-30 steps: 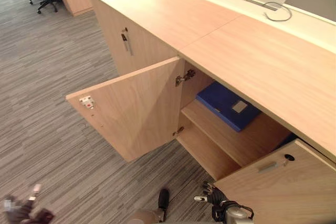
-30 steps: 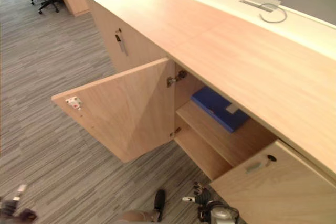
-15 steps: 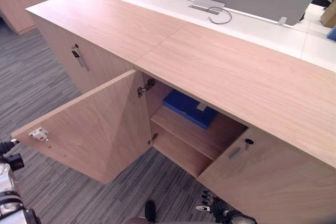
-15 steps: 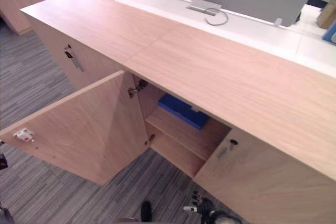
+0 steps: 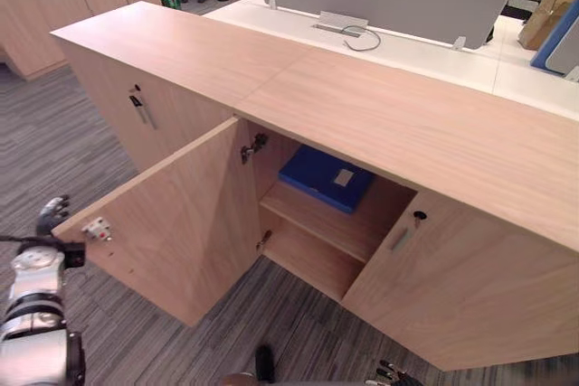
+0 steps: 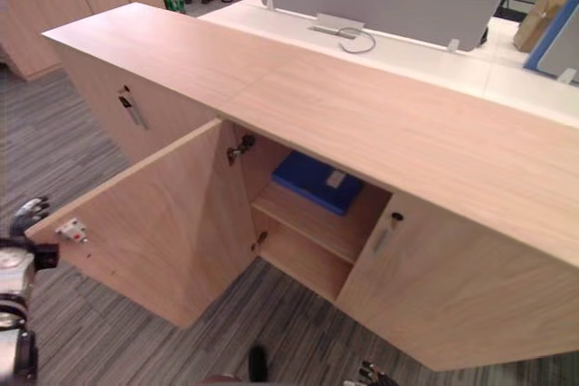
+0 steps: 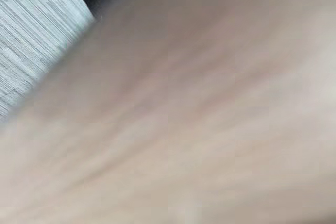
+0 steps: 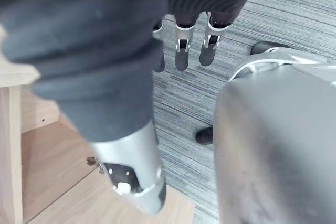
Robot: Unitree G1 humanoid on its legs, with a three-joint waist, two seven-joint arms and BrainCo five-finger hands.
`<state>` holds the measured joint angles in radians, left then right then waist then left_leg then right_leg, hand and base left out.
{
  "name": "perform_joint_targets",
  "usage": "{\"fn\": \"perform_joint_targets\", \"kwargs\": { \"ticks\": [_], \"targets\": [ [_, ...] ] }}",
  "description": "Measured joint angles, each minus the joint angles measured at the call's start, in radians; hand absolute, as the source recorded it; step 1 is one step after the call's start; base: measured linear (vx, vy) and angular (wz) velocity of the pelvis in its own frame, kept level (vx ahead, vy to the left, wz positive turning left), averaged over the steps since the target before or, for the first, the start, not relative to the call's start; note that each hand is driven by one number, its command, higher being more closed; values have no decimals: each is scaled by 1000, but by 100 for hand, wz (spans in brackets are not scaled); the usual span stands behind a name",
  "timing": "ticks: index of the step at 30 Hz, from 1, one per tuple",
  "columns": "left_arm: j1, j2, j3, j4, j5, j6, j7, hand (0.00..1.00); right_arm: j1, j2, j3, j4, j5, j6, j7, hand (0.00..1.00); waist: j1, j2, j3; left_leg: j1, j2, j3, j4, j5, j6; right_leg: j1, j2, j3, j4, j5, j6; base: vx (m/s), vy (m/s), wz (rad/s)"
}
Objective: Walk over to the cabinet, pick up the folder, carry it to the office cabinet, place the folder inside the office cabinet, then close the office cabinet door
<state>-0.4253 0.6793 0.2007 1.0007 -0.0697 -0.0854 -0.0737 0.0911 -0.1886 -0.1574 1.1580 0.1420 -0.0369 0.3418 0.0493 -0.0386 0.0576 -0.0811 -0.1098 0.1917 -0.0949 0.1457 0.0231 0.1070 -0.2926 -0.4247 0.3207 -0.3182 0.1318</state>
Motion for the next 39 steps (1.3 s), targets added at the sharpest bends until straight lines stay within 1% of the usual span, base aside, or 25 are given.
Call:
{"fn": "perform_joint_targets", "kwargs": {
  "ticks": [1, 2, 3, 4, 5, 6, 7, 8, 9, 11, 12, 14, 17, 22, 23, 24, 25, 26, 27, 28, 31, 33, 36, 38, 39],
  "targets": [
    [3, -59, -40, -53, 1, 0, 0, 0, -9, 8, -12, 11, 14, 2, -3, 0, 1, -1, -10, -22, -14, -27, 5, -11, -6, -10, -4, -18, -11, 2, -5, -127, 113, 71],
    [17, -124, -82, -109, 0, 1, 2, 0, -22, 16, -20, 15, 36, 1, -7, 0, 5, -8, -15, -39, -37, -24, 62, -3, 43, -16, -30, -40, -12, 12, -21, -76, 109, 67],
    [32, -160, -92, -138, -3, 1, 9, 0, -26, 15, -20, 14, 38, 0, -10, 0, 13, -6, -16, -36, -41, -26, 101, -5, 45, -18, -37, -43, -10, 14, -23, 57, 84, 56],
    [66, -209, -123, -197, -8, 3, 14, 0, -26, 12, -19, 15, 39, 1, -13, 0, 23, 7, -23, 3, -44, -53, 56, -24, 61, -24, -41, -51, -1, 18, -27, 103, 51, 53],
    [89, -220, -191, -240, -8, 7, 13, 0, -31, 15, -18, 16, 39, 2, -17, 0, 22, 14, -29, 17, -55, -71, 6, 13, 64, -30, -43, -58, 5, 24, -28, 85, 120, 60],
    [133, -226, -297, -316, -13, 10, 12, 0, -48, 21, -19, 26, 39, 2, -19, 0, 23, 4, -24, 7, -66, -79, 5, 16, 69, -35, -53, -65, 5, 42, -13, 23, 135, 37],
    [158, -227, -350, -346, -18, 13, 3, 0, -61, 23, -19, 36, 40, 2, -20, 0, 23, -2, -27, 5, -70, -77, 5, 15, 70, -37, -59, -65, 6, 47, -10, 1, 205, 14],
    [208, -245, -494, -409, -25, 20, -48, 0, -76, 28, -38, 37, 42, 0, -22, 0, 24, -13, -34, 5, -82, -76, 5, 11, 76, -37, -71, -67, 6, 53, 3, -3, 151, -1],
    [230, -268, -581, -447, -43, 21, -86, 0, -84, 31, -60, 37, 43, -4, -25, 0, 24, -14, -35, 5, -88, -74, 5, 9, 80, -39, -78, -71, 5, 54, 3, -16, 148, -1],
    [260, -329, -702, -528, -81, 37, -140, 0, -96, 31, -69, 47, 44, -5, -31, 0, 27, -14, -37, -1, -90, -71, 6, 5, 84, -53, -84, -75, 15, 65, -14, -47, 109, -5],
    [261, -348, -726, -540, -89, 40, -146, 0, -98, 32, -80, 56, 44, -5, -31, 0, 28, -14, -41, -5, -90, -72, 6, 6, 84, -55, -86, -84, 19, 65, -14, -67, 108, -2],
    [262, -342, -890, -689, -139, 40, -247, 0, -94, 31, -110, 97, 44, -4, -31, 0, 28, -9, -55, -4, -90, -73, 7, 5, 84, -54, -93, -122, 29, 63, -10, -70, 72, -2],
    [262, -365, -987, -845, -233, 35, -351, 0, -75, 18, -136, 124, 42, -4, -31, 0, 25, 9, -78, -4, -92, -76, 17, 3, 87, -52, -92, -148, 56, 62, -9, -93, 17, -1],
    [249, -387, -1006, -893, -310, 29, -388, 0, -45, -54, -177, 168, 34, -4, -31, 0, 19, 37, -95, -7, -108, -106, 30, -5, 95, -48, -85, -160, 78, 59, -8, -156, -30, 26],
    [249, -388, -1008, -895, -331, 29, -391, 0, -45, -76, -178, 183, 33, -4, -31, 0, 19, 40, -101, -7, -116, -128, 20, -24, 73, -47, -82, -165, 67, 58, -9, -153, -15, 41],
    [254, -389, -1009, -895, -338, 28, -391, 0, -45, -83, -183, 189, 33, -4, -31, 0, 12, 30, -110, -1, -124, -121, 4, -60, 31, -50, -98, -163, 51, 62, -3, -84, -10, 32],
    [255, -389, -1010, -898, -344, 27, -391, 0, -54, -87, -183, 189, 33, -5, -31, 0, 19, 11, -108, -36, -134, -117, 124, -59, 89, -54, -134, -168, 57, 69, 0, 20, -105, 1],
    [256, -388, -1021, -913, -346, 27, -391, 0, -61, -93, -168, 188, 32, -5, -32, 0, 28, 20, -111, -12, -108, -140, 145, -71, 74, -52, -128, -167, 63, 72, 8, 77, -138, -9],
    [256, -390, -1023, -917, -347, 27, -391, 0, -66, -87, -167, 187, 32, -6, -37, 0, 27, 20, -112, 0, -105, -138, 125, -62, 81, -51, -126, -163, 65, 75, 9, 58, -144, -18],
    [258, -395, -1024, -916, -352, 26, -388, 0, -71, -75, -162, 185, 32, -6, -42, 0, 24, 18, -113, 13, -103, -138, 105, -52, 80, -51, -127, -158, 59, 85, -3, -4, -41, -14],
    [282, -399, -1012, -902, -364, 24, -380, 0, -78, -52, -130, 180, 30, -4, -43, 0, 17, 18, -115, 20, -92, -128, 75, -40, 72, -53, -103, -149, 21, 112, -5, -52, -20, -18],
    [346, -423, -922, -824, -365, 14, -351, 0, -74, -52, -125, 168, 28, -4, -43, 0, 2, 15, -113, 38, -84, -126, 29, -21, 63, -55, -91, -146, 8, 116, -10, -58, -40, -12],
    [409, -443, -798, -716, -356, 12, -310, 0, -65, -53, -125, 158, 22, -4, -43, 0, -4, 4, -101, 49, -79, -128, 8, -13, 52, -56, -90, -147, 10, 115, -10, -73, -61, -3],
    [485, -467, -638, -633, -340, 2, -260, 0, -47, -53, -125, 131, 13, -4, -40, 0, -3, -10, -88, 48, -71, -124, 8, -13, 52, -61, -85, -148, 13, 114, -8, -85, -102, -4],
    [499, -473, -594, -603, -331, -5, -248, 0, -47, -53, -125, 129, 13, -4, -40, 0, -3, -14, -83, 47, -67, -121, 8, -14, 52, -64, -83, -147, 15, 114, -8, -63, -88, -15]
  ]
}}
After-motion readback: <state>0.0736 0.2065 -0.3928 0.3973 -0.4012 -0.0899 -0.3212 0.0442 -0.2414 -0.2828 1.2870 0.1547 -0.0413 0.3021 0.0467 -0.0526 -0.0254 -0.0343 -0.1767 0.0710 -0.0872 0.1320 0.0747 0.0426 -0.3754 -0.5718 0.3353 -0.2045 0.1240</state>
